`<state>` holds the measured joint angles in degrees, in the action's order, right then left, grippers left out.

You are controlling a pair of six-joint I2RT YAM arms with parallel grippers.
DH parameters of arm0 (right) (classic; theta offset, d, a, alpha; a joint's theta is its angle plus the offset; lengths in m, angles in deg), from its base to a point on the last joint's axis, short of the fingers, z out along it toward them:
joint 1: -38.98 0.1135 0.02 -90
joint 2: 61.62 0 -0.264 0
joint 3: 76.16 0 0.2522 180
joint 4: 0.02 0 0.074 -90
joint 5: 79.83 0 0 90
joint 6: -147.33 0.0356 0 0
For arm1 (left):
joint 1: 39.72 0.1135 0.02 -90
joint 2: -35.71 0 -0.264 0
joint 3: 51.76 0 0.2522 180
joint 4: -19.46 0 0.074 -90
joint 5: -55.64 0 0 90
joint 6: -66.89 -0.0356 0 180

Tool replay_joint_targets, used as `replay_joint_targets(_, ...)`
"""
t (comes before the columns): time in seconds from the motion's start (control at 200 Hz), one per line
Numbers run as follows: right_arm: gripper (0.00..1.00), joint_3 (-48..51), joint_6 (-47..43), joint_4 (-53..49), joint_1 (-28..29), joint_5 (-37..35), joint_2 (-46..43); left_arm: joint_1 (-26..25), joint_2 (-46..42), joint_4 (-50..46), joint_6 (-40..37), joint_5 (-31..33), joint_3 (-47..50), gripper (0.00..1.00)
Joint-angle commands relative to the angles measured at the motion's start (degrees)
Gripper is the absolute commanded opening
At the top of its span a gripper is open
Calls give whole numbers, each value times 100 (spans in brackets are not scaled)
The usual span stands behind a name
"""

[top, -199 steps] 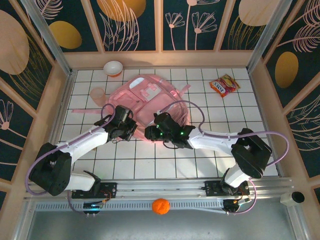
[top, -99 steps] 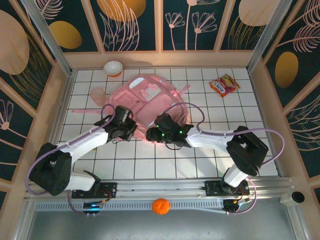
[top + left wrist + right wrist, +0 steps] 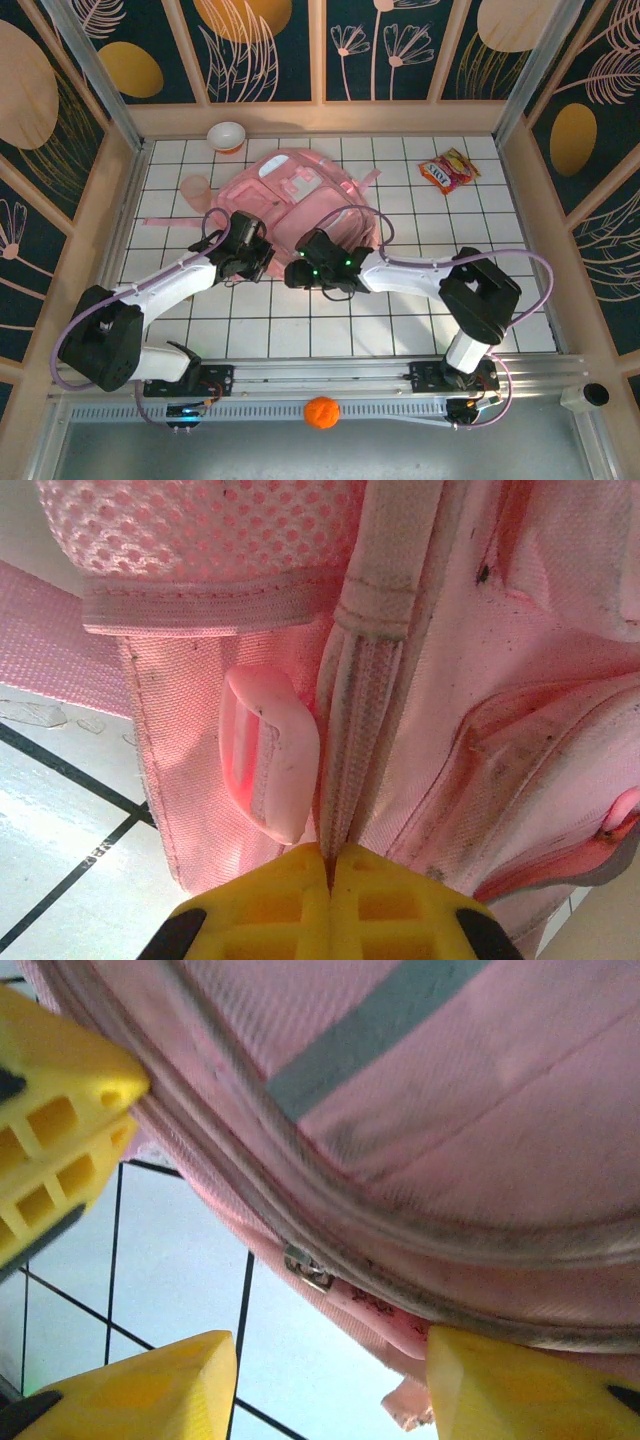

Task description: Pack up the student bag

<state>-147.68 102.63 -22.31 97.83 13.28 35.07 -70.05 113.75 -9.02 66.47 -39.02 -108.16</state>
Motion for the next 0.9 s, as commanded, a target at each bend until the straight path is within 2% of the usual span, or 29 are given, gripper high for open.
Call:
replay_joint_targets(0.0, 52, 176, 126, -263, 88, 34, -255, -40, -25, 65, -18, -238, -12, 0)
replay_joint_targets(0.18, 57, 263, 247, -116, -38, -185, -280, -51, -54, 128, 20, -281, 53, 0)
replay_joint_targets(0.365, 59, 15, 66, 211, -106, -258, -19, -58, -83, 154, 20, -264, 53, 0)
replay_joint_targets(0.51, 59, -287, -40, -46, -129, -543, 123, -61, -103, 167, 5, -272, 78, 0)
replay_joint_targets(0.661, 61, -554, 246, -677, -247, -730, 353, -65, -98, 197, 7, -281, 88, 0)
replay_joint_targets(0.896, 62, -589, 263, -952, -59, -435, 527, -78, -74, 224, -1, -278, 69, 0)
